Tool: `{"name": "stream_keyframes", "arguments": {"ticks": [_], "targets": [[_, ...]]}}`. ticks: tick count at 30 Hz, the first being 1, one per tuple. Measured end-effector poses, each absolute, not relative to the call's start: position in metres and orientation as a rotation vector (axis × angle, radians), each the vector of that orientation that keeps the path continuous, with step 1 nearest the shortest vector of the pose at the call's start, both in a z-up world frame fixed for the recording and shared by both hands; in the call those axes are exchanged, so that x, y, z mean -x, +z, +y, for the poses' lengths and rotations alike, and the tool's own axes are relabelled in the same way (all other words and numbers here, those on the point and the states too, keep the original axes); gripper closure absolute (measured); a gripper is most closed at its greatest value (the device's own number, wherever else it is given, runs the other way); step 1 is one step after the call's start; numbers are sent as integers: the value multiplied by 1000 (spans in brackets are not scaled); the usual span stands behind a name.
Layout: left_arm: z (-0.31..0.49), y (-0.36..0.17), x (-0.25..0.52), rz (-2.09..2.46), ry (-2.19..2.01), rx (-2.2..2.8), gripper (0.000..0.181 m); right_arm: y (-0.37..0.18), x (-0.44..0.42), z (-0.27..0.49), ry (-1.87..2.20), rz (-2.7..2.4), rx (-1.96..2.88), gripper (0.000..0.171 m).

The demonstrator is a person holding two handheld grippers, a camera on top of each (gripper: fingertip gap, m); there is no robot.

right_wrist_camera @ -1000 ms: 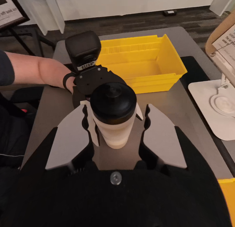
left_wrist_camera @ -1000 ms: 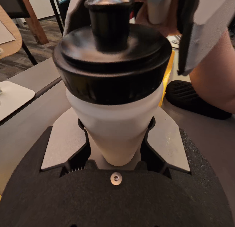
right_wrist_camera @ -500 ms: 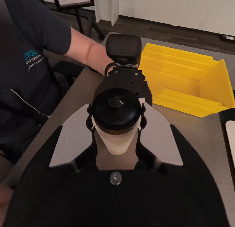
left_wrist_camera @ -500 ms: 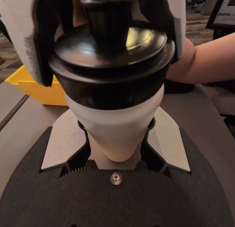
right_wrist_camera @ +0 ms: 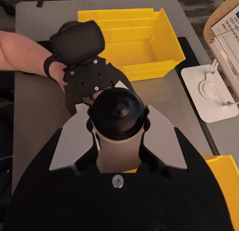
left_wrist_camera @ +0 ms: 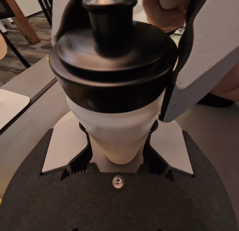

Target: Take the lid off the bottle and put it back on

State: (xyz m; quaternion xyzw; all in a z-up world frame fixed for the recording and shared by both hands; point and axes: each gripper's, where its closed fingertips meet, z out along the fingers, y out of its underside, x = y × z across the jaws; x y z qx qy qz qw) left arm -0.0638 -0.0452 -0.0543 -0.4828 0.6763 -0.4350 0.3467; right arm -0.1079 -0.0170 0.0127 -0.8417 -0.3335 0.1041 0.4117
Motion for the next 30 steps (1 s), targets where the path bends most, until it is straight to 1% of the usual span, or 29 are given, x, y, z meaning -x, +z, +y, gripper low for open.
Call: {"name": "stream_keyframes", "arguments": {"ticks": [3, 6, 9, 11, 12, 13, 14, 16, 17, 18, 21, 25, 30], "targets": [[-68, -54, 68, 1847, -1208, 1169, 82, 13, 113, -37, 403, -1016, 2058, 93], [-94, -54, 76, 1957, -1276, 1034, 82, 16, 125, -64, 592, -1267, 1838, 93], [-101, -54, 78, 1977, -1303, 990, 82, 15, 132, -74, 745, -1314, 1782, 93], [-91, -54, 74, 1936, -1270, 1042, 82, 15, 130, -65, 730, -1247, 1817, 93], [-82, -54, 71, 1901, -1235, 1080, 82, 16, 127, -57, 688, -1188, 1858, 89], [-74, -54, 69, 1870, -1210, 1113, 82, 18, 124, -47, 640, -1116, 1892, 81], [-67, -54, 67, 1841, -1197, 1152, 82, 20, 120, -40, 591, -1051, 1923, 80], [-52, -54, 64, 1776, -1170, 1227, 82, 24, 111, -25, 462, -920, 1981, 82], [-46, -54, 63, 1757, -1157, 1245, 82, 24, 107, -21, 393, -882, 2006, 87], [-43, -54, 63, 1749, -1145, 1258, 82, 23, 106, -19, 343, -869, 2026, 96], [-46, -54, 64, 1771, -1141, 1243, 82, 22, 107, -21, 278, -862, 2065, 96], [-72, -55, 71, 1898, -1225, 1118, 82, 21, 113, -43, 361, -1059, 2011, 96], [-114, -55, 87, 2060, -1358, 925, 82, 23, 129, -84, 663, -1357, 1759, 96]]}}
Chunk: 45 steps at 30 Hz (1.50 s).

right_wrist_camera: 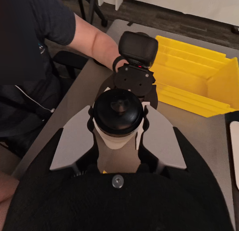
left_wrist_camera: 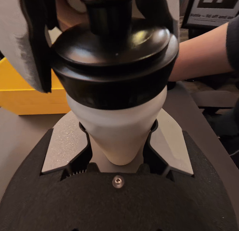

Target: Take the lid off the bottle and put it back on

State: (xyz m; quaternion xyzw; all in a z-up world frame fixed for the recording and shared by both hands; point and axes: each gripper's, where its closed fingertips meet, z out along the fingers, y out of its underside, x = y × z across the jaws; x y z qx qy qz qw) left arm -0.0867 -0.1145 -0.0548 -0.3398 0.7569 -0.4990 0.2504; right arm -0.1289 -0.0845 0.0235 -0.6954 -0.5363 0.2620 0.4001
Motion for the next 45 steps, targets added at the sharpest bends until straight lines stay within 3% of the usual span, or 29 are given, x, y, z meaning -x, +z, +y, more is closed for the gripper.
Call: {"name": "stream_keyframes", "arguments": {"ticks": [4, 7, 10, 11, 15, 20, 25, 28, 35, 37, 38, 45], "targets": [[-105, -54, 80, 2007, -1318, 989, 82, 24, 127, -78, 687, -1301, 1773, 95], [-85, -54, 72, 1910, -1267, 1093, 82, 23, 118, -57, 595, -1128, 1906, 82], [-68, -54, 67, 1842, -1225, 1163, 82, 23, 108, -40, 456, -990, 1999, 87], [-64, -54, 67, 1830, -1218, 1181, 82, 23, 108, -40, 450, -985, 2015, 98], [-76, -55, 72, 1904, -1234, 1113, 82, 21, 112, -50, 454, -1086, 1987, 97], [-119, -55, 92, 2098, -1393, 893, 82, 25, 130, -90, 765, -1369, 1740, 97], [-110, -54, 86, 2046, -1354, 952, 82, 28, 128, -82, 827, -1322, 1693, 97], [-90, -54, 77, 1961, -1299, 1041, 82, 38, 122, -63, 749, -1165, 1728, 83], [-51, -53, 65, 1788, -1188, 1204, 82, 35, 113, -38, 496, -992, 1906, 84], [-55, -53, 66, 1806, -1194, 1186, 82, 29, 108, -32, 376, -1008, 1929, 99], [-56, -54, 67, 1819, -1195, 1176, 82, 28, 108, -33, 370, -1033, 1925, 99], [-115, -55, 90, 2079, -1363, 891, 82, 30, 130, -88, 662, -1356, 1722, 99]]}}
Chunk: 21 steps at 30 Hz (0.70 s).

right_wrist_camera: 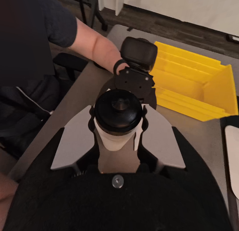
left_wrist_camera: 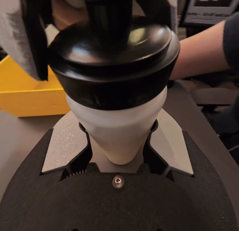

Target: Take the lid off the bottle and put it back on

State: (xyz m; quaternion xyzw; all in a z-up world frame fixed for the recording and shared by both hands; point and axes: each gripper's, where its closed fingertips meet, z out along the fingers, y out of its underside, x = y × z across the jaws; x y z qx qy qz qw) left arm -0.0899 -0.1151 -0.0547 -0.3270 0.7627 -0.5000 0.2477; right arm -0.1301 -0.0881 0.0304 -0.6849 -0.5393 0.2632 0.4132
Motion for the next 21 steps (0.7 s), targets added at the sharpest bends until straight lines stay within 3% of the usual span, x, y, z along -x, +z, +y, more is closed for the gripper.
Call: {"name": "stream_keyframes", "arguments": {"ticks": [5, 8, 10, 14, 17, 21], "targets": [[-114, -55, 88, 2066, -1316, 900, 82, 33, 133, -91, 769, -1383, 1620, 99], [-90, -54, 76, 1966, -1252, 1026, 82, 40, 125, -66, 665, -1208, 1721, 82], [-75, -54, 71, 1899, -1229, 1107, 82, 44, 119, -54, 598, -1101, 1781, 82], [-59, -54, 67, 1836, -1194, 1187, 82, 41, 110, -38, 450, -972, 1900, 85], [-61, -55, 68, 1853, -1195, 1177, 82, 33, 111, -36, 388, -996, 1944, 102], [-81, -55, 76, 1965, -1246, 1077, 82, 33, 117, -54, 438, -1124, 1904, 102]]}}
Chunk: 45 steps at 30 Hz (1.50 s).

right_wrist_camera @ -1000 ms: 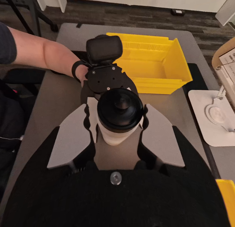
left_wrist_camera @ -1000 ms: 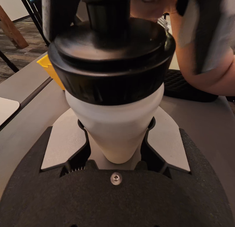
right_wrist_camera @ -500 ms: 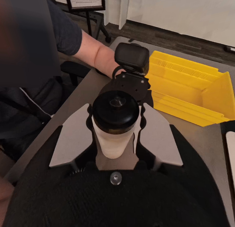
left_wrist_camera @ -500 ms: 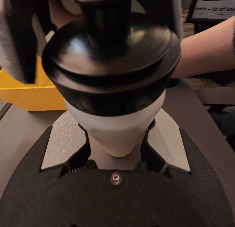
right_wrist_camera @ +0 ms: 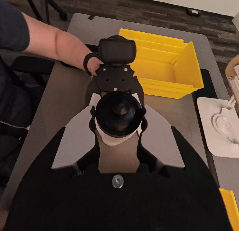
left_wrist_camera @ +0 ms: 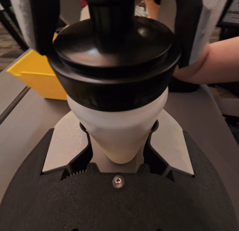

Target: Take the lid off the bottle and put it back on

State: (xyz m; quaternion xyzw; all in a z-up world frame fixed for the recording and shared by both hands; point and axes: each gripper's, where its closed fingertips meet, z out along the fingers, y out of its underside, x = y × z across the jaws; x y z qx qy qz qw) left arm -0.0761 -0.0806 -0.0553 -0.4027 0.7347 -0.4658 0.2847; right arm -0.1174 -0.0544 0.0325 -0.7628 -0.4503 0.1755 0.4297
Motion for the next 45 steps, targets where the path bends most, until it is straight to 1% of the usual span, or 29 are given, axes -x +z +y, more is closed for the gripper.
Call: {"name": "stream_keyframes", "arguments": {"ticks": [4, 7, 9, 10, 11, 13, 16, 19, 25, 27, 30, 33, 36, 40, 45], "targets": [[-121, -56, 95, 2133, -1354, 879, 82, 35, 136, -94, 683, -1387, 1678, 102], [-125, -56, 96, 2140, -1362, 869, 82, 36, 137, -100, 795, -1425, 1582, 102], [-114, -56, 89, 2092, -1324, 933, 82, 37, 133, -89, 776, -1341, 1649, 100], [-106, -56, 85, 2058, -1291, 970, 82, 35, 128, -77, 719, -1268, 1720, 90], [-99, -56, 81, 2032, -1272, 1008, 82, 33, 122, -67, 645, -1209, 1788, 84], [-86, -56, 76, 1977, -1244, 1083, 82, 34, 116, -56, 550, -1113, 1873, 83], [-75, -56, 73, 1931, -1214, 1131, 82, 36, 115, -47, 470, -1018, 1926, 84], [-72, -56, 72, 1919, -1201, 1148, 82, 26, 114, -43, 434, -984, 2021, 95], [-79, -57, 77, 1975, -1224, 1098, 82, 24, 119, -50, 449, -1092, 1992, 95], [-83, -57, 79, 1999, -1230, 1075, 82, 31, 123, -58, 486, -1164, 1898, 95], [-84, -57, 79, 1999, -1233, 1072, 82, 46, 117, -62, 593, -1126, 1822, 95], [-80, -56, 77, 1972, -1232, 1093, 82, 46, 78, -52, 515, -1023, 1858, 95], [-76, -56, 75, 1951, -1218, 1113, 82, 35, -3, -33, 302, -715, 2021, 95], [-73, -56, 74, 1939, -1216, 1123, 82, -30, -117, -31, 82, -235, 2368, 95], [-73, -56, 74, 1938, -1217, 1122, 82, -112, -190, -38, -149, 66, 2673, 95]]}}
